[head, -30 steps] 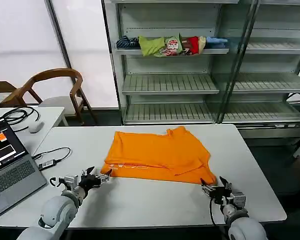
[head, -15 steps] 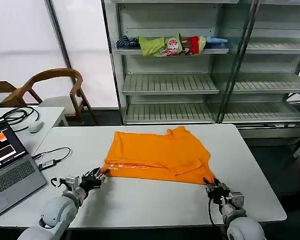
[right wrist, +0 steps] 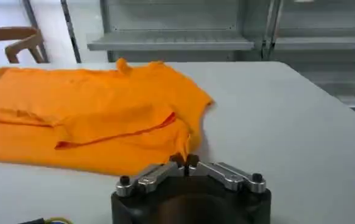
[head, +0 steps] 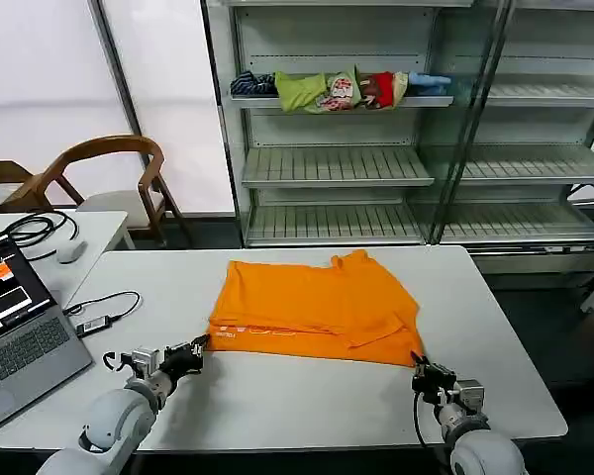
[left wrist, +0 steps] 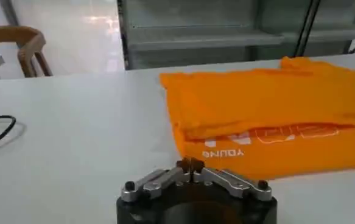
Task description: Fold and organize the clothes.
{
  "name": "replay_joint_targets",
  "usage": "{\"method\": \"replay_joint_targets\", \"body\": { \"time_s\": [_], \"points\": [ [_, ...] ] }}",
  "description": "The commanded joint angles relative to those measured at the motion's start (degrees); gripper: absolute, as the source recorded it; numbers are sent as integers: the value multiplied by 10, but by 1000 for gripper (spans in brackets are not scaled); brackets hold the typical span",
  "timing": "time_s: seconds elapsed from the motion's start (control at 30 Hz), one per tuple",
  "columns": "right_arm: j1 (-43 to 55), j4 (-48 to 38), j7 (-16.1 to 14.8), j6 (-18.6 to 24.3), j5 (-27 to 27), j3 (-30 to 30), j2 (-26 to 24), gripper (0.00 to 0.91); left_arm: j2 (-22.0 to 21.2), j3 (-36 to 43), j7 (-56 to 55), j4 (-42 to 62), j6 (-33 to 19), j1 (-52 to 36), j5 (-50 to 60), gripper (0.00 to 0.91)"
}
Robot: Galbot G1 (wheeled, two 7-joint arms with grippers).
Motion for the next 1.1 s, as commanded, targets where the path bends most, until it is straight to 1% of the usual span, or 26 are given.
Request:
{"method": "replay_joint_targets", "body": {
  "time_s": [0.03, 0.2, 0.37, 0.43, 0.53, 0.57, 0.67, 0.8, 0.83, 0.87, 0.9, 0.93, 1.03, 1.1],
  "points": [
    [-1, 1, -1, 1, -1, -1, 0, 0, 1, -2, 2, -2, 0, 4, 1, 20],
    [-15, 17, -1, 3, -5, -1, -3, 0, 0, -10, 6, -13, -1, 20, 3, 20],
    [-40, 44, -5, 9, -15, 6, -8, 0, 5, -23, 5, -46, 0, 43, 3, 20],
    [-44, 43, -7, 13, -19, 8, -9, 0, 8, -30, 5, -64, 0, 66, 4, 20],
    [-44, 38, -10, 16, -22, 11, -8, 0, 4, -33, 6, -71, -5, 79, 8, 10],
    [-45, 36, -12, 18, -24, 12, -10, 0, 2, -33, 6, -68, -6, 77, 9, 20],
    [-53, 41, -22, 21, -24, 16, -17, 0, -2, -33, 4, -59, -7, 65, 11, 10],
    [-70, 52, -60, 31, -24, 27, -35, 0, -1, -40, 3, -69, -8, 71, 8, 20],
    [-77, 57, -85, 41, -24, 34, -48, 0, 0, -41, 2, -71, -8, 74, 8, 171],
    [-81, 60, -92, 45, -24, 35, -53, 0, 0, -43, 0, -75, -7, 78, 8, 474],
    [-81, 60, -92, 46, -25, 35, -55, 0, 0, -43, -1, -78, -7, 81, 8, 907],
    [-77, 58, -83, 45, -26, 34, -54, 0, 0, -44, -1, -80, -7, 83, 9, 907],
    [-65, 43, -70, 45, -25, 32, -47, 0, 0, -45, -3, -90, -6, 86, 10, 907],
    [-63, 40, -69, 45, -25, 32, -44, 0, -2, -44, -6, -90, -7, 81, 10, 907]
  ]
}}
